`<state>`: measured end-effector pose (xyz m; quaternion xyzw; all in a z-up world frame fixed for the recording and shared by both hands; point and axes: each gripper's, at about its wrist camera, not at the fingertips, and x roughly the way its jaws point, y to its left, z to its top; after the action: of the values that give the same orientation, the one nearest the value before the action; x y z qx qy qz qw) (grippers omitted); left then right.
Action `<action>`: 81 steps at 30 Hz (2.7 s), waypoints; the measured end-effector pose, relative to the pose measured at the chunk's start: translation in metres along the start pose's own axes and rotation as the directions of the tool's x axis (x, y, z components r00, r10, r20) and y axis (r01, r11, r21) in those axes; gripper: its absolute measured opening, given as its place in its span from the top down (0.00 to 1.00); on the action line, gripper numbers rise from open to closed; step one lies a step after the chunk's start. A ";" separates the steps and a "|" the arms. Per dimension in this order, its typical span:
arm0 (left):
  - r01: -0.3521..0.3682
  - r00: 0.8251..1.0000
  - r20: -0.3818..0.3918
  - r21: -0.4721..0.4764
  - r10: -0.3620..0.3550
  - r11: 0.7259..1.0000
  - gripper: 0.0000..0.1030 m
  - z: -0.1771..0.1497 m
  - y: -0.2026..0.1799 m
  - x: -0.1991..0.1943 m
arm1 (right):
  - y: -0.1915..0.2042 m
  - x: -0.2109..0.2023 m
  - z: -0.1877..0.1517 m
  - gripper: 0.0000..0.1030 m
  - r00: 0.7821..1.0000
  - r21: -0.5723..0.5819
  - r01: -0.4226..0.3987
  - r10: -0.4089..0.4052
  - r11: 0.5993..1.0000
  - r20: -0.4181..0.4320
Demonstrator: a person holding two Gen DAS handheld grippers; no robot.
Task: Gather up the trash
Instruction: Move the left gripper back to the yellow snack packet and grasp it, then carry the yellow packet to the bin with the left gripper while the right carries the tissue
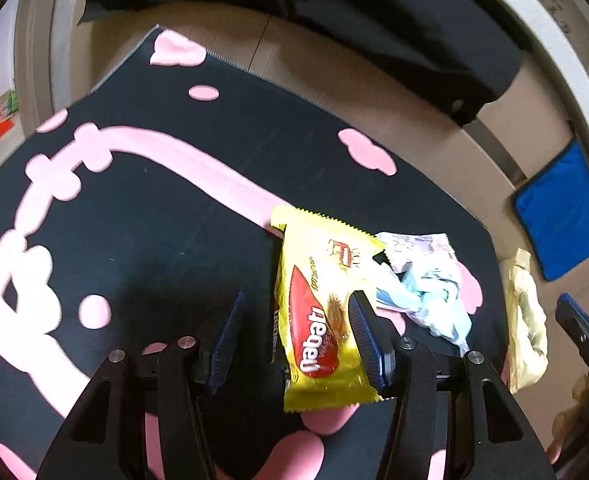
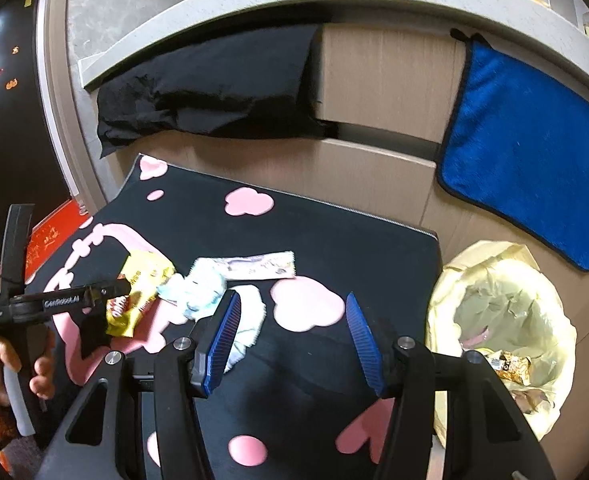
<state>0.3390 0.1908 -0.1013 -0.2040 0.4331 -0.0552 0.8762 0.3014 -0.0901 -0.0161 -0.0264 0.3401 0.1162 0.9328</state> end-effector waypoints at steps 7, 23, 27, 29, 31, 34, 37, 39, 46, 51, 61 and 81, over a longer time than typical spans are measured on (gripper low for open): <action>-0.031 1.000 0.001 0.066 0.031 0.997 0.57 0.001 -0.023 0.014 | -0.014 0.013 -0.009 0.49 0.997 0.027 -0.074 0.075 0.997 -0.032; -0.105 0.980 0.181 0.118 0.083 0.988 0.89 0.036 -0.005 -0.068 | 0.082 0.093 0.004 0.49 0.966 -0.285 -0.245 0.206 0.927 -0.158; -0.104 0.979 0.187 0.108 0.082 0.989 0.89 0.039 0.004 -0.074 | 0.082 0.115 0.008 0.49 0.965 -0.256 -0.234 0.191 0.938 -0.182; -0.102 0.980 0.184 0.102 0.082 0.990 0.89 0.038 0.007 -0.074 | 0.075 0.121 0.009 0.49 0.951 -0.205 -0.267 0.223 0.941 -0.214; -0.100 0.981 0.177 0.089 0.083 0.991 0.89 0.037 0.010 -0.071 | 0.070 0.121 0.006 0.49 0.941 -0.177 -0.287 0.243 0.941 -0.234; -0.088 0.985 0.158 0.072 0.075 0.994 0.89 0.034 0.012 -0.067 | 0.067 0.113 -0.002 0.54 0.939 -0.179 -0.289 0.241 0.940 -0.247; -0.081 0.987 0.145 0.074 0.069 0.994 0.89 0.029 0.008 -0.062 | 0.060 0.101 -0.012 0.58 0.936 -0.170 -0.290 0.242 0.942 -0.256; -0.078 0.988 0.141 0.083 0.065 0.993 0.89 0.026 0.004 -0.061 | 0.054 0.092 -0.017 0.59 0.935 -0.153 -0.288 0.243 0.945 -0.260; -0.064 0.989 0.140 0.137 0.045 0.988 0.89 0.017 -0.022 -0.062 | 0.027 0.056 -0.023 0.59 0.955 -0.083 -0.228 0.206 0.970 -0.214; -0.041 0.991 0.135 0.175 0.018 0.984 0.89 0.015 -0.049 -0.063 | 0.011 0.025 -0.017 0.59 0.972 -0.069 -0.195 0.183 0.978 -0.148; -0.009 0.982 0.182 0.318 -0.052 0.948 0.89 0.007 -0.143 -0.080 | -0.045 -0.036 -0.003 0.59 0.992 0.005 -0.123 0.123 0.992 -0.002; 0.155 0.967 0.088 0.541 -0.239 0.826 0.89 -0.040 -0.330 -0.050 | -0.195 -0.141 -0.011 0.59 0.972 0.206 0.111 -0.150 0.972 0.182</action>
<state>0.3036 -0.1088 0.0477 -0.0017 0.3093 -0.2472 0.9183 0.2357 -0.3087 0.0602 0.0543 0.2536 0.0225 0.9655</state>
